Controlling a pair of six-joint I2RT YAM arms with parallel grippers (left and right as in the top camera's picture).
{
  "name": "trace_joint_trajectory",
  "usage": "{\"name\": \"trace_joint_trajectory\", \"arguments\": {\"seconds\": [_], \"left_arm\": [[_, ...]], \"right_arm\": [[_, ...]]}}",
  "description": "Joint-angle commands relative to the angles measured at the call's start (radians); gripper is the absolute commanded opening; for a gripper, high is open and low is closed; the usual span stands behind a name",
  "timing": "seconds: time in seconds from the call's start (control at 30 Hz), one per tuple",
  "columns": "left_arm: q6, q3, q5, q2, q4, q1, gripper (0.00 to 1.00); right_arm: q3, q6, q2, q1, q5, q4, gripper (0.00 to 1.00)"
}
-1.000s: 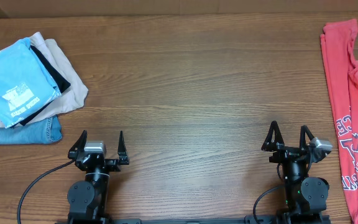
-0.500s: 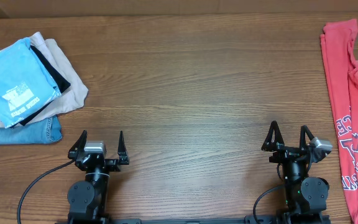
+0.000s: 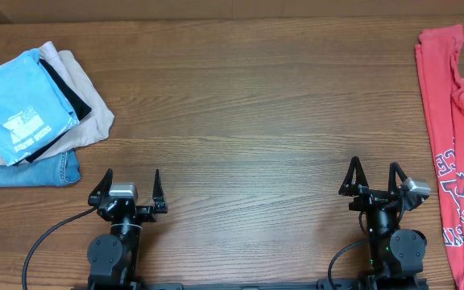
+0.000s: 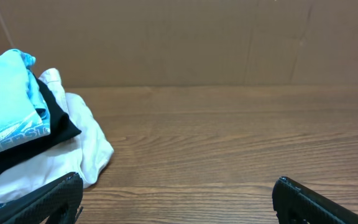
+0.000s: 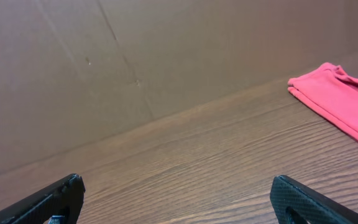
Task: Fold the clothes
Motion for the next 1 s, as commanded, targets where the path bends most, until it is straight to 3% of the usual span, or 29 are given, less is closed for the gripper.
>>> {"name": "trace_joint_trajectory", "arguments": {"seconds": [0.0,0.83,0.97], "left_arm": [[0.005,-0.003,0.008,-0.011,0.003,-0.002,1.00],[0.005,-0.003,0.017,-0.011,0.003,-0.002,1.00],[-0.044,0.003,0.024,-0.011,0.002,-0.002,1.00]], "right_arm": [[-0.010,0.002,-0.006,-0.004,-0.004,0.004,1.00],[-0.010,0.002,-0.006,-0.004,-0.005,0.005,1.00],[-0.010,0.002,-0.006,-0.004,-0.004,0.005,1.00]]}}
